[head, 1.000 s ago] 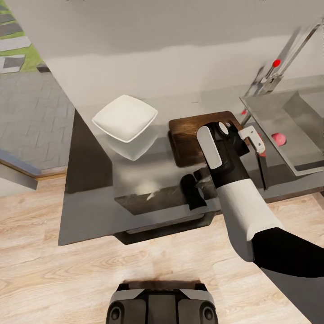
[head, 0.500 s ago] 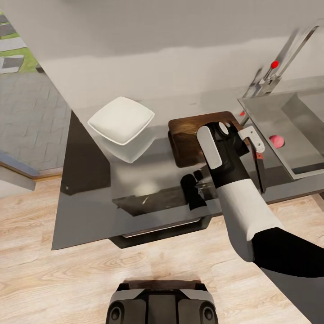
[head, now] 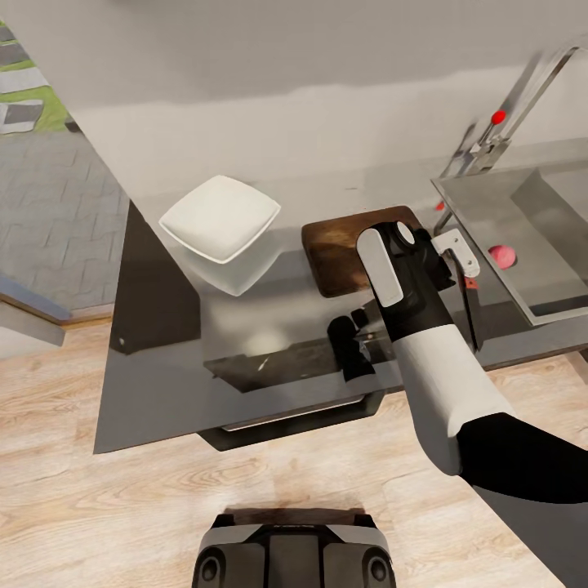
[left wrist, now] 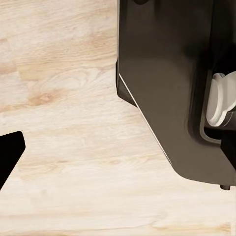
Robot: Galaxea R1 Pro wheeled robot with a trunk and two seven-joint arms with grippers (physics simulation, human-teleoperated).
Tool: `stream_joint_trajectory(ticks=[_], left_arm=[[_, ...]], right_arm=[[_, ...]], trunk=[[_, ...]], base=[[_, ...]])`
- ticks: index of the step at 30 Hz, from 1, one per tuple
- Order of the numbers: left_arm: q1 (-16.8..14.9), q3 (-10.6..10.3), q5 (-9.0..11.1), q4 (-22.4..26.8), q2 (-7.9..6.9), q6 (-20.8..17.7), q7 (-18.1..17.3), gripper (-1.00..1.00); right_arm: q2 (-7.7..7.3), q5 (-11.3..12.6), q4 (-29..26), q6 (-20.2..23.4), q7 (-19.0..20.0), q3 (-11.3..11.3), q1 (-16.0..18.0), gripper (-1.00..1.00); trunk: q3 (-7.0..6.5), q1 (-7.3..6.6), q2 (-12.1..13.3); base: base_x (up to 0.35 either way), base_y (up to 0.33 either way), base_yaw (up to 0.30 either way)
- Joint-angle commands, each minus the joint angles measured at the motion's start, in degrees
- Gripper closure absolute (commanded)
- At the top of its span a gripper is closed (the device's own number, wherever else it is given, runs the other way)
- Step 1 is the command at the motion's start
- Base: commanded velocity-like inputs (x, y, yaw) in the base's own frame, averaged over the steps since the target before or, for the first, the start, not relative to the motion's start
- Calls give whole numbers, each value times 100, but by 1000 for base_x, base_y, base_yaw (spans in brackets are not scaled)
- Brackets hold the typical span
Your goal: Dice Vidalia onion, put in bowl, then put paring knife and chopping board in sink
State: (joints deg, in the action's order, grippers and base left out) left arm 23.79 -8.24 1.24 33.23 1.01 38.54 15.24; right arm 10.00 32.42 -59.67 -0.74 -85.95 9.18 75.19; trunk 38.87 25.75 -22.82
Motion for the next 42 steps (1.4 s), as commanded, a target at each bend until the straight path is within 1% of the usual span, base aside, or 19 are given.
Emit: stream_joint_trajectory(ticks=[1, 8, 10, 11, 14, 15, 17, 19, 22, 24, 25, 29, 30, 33, 36, 37, 38, 39, 42], left_arm=[[3, -28, 13, 9, -4, 3, 41, -100], [3, -28, 11, 8, -4, -3, 41, -100], [3, -28, 9, 8, -4, -2, 41, -100], [3, -28, 9, 8, -4, -1, 41, -100], [3, -28, 10, 8, -4, -1, 41, -100], [3, -28, 11, 8, -4, -1, 41, -100], [3, -28, 14, 8, -4, -3, 41, -100], [3, -28, 14, 8, -4, -4, 41, -100], [3, -28, 12, 2, -4, -4, 41, -100], [3, -28, 11, 0, -4, -4, 41, -100], [3, -28, 12, 0, -4, -4, 41, -100], [3, -28, 11, 0, -4, -4, 41, -100], [3, -28, 12, 0, -4, -4, 41, -100], [3, -28, 15, -2, -4, -8, 41, -100], [3, -28, 12, -44, -4, -10, 39, -100], [3, -28, 11, -49, -2, -9, 39, -100], [3, -28, 10, -57, 2, -7, 37, -100], [3, -28, 9, -66, 33, -6, 34, -100], [3, -28, 8, -87, 77, -3, 33, -100]], right_arm=[[0, 19, -1, -7, -18, 5, 4, -100], [0, 19, -53, -4, -15, 5, 4, -100], [0, 19, -433, 124, -21, 17, 4, -100], [0, 19, -656, 274, -23, 27, 4, -100], [0, 19, -1513, 1187, -5, 181, 4, -100], [0, 19, -1627, 1347, 1, 228, 4, -100], [0, 20, -2048, 2010, 33, 449, 4, -100], [0, 21, -2199, 2282, 119, 520, 4, -100], [0, 49, -2351, 2863, 768, 571, 4, -100], [0, 196, -2375, 3293, 1346, 571, 4, -100], [0, 252, -2378, 3407, 1493, 570, 2, -100], [0, 703, -2388, 3959, 2309, 570, 4, -100], [-23, 902, -2389, 4065, 2562, 572, 4, -100], [-379, 1352, -2390, 4189, 3056, 574, -16, -100], [-1003, 2024, -2391, 4507, 3864, 608, -111, -100], [-1107, 2103, -2391, 4578, 4022, 615, -140, -100], [-1306, 2215, -2393, 4699, 4369, 628, -220, -100], [-1584, 2305, -2396, 4809, 4937, 645, -369, -100], [-2158, 2370, -2622, 4895, 5803, 659, -559, -100]], trunk=[[7, 4, -9], [7, 4, -9], [7, 4, -9], [7, 4, -9], [7, 4, -9], [7, 4, -9], [7, 4, -9], [7, 4, -9], [7, 4, -9], [7, 4, -9], [7, 4, -9], [7, 4, -9], [7, 4, -9], [7, 4, -9], [7, 4, -9], [7, 4, -9], [7, 4, -9], [7, 4, -9], [7, 4, -9]], base=[[0, 0, 0], [0, 0, 0], [0, 0, 0], [0, 0, 0], [0, 0, 0], [0, 0, 0], [0, 0, 0], [0, 0, 0], [0, 0, 0], [0, 0, 0], [0, 0, 0], [0, 0, 0], [0, 0, 0], [0, 0, 0], [0, 0, 0], [0, 0, 0], [0, 0, 0], [0, 0, 0], [0, 0, 0]])
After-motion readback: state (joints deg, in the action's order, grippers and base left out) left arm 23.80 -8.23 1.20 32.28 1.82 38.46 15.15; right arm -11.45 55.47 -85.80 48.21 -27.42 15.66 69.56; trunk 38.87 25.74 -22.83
